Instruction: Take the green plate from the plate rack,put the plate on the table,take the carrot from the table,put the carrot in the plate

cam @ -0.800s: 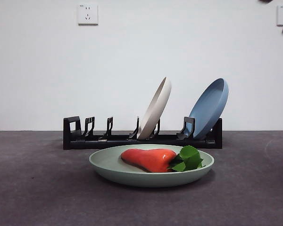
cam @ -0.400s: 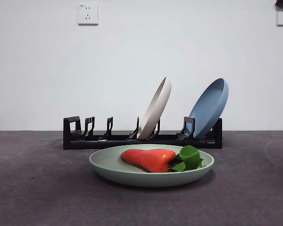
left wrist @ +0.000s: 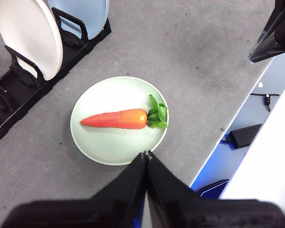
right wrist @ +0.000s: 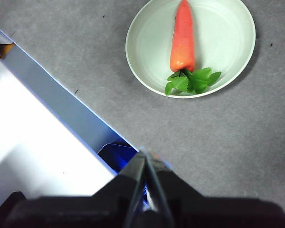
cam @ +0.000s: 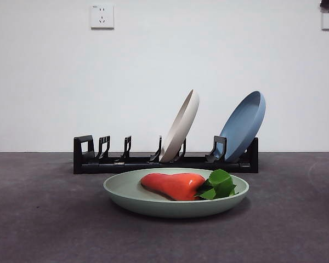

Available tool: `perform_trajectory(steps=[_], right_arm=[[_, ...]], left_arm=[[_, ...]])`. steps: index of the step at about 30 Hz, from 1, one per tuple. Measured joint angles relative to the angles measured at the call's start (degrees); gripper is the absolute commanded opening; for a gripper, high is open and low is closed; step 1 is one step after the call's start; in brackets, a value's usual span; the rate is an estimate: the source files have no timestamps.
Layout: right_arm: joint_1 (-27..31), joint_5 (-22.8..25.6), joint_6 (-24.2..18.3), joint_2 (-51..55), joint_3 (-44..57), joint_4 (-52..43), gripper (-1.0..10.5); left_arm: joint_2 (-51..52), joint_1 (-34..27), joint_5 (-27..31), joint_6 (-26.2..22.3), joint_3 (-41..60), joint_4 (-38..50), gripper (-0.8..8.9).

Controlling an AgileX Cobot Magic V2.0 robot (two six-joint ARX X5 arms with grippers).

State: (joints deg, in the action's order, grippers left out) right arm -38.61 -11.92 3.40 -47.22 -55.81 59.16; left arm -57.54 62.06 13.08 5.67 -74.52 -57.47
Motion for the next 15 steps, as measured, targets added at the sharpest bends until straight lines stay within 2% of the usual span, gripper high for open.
perform_trajectory(steps=[6, 9, 12, 15], right_arm=[[0.0, 0.0, 0.0, 0.0, 0.0, 0.0, 0.0], [0.0, 0.0, 0.0, 0.0, 0.0, 0.0, 0.0], [0.0, 0.0, 0.0, 0.0, 0.0, 0.0, 0.0], [0.0, 0.0, 0.0, 0.0, 0.0, 0.0, 0.0]], left_arm=[[0.0, 0.0, 0.1, -0.1, 0.0, 0.0, -0.04], [0.7, -1.7, 1.3, -2.4, 0.0, 0.2, -0.04], [3.3, -7.5, 2.5, -7.0, 0.3, 6.1, -0.04], [7.4, -16.4, 0.8, -11.6, 1.6, 15.8, -0.04]])
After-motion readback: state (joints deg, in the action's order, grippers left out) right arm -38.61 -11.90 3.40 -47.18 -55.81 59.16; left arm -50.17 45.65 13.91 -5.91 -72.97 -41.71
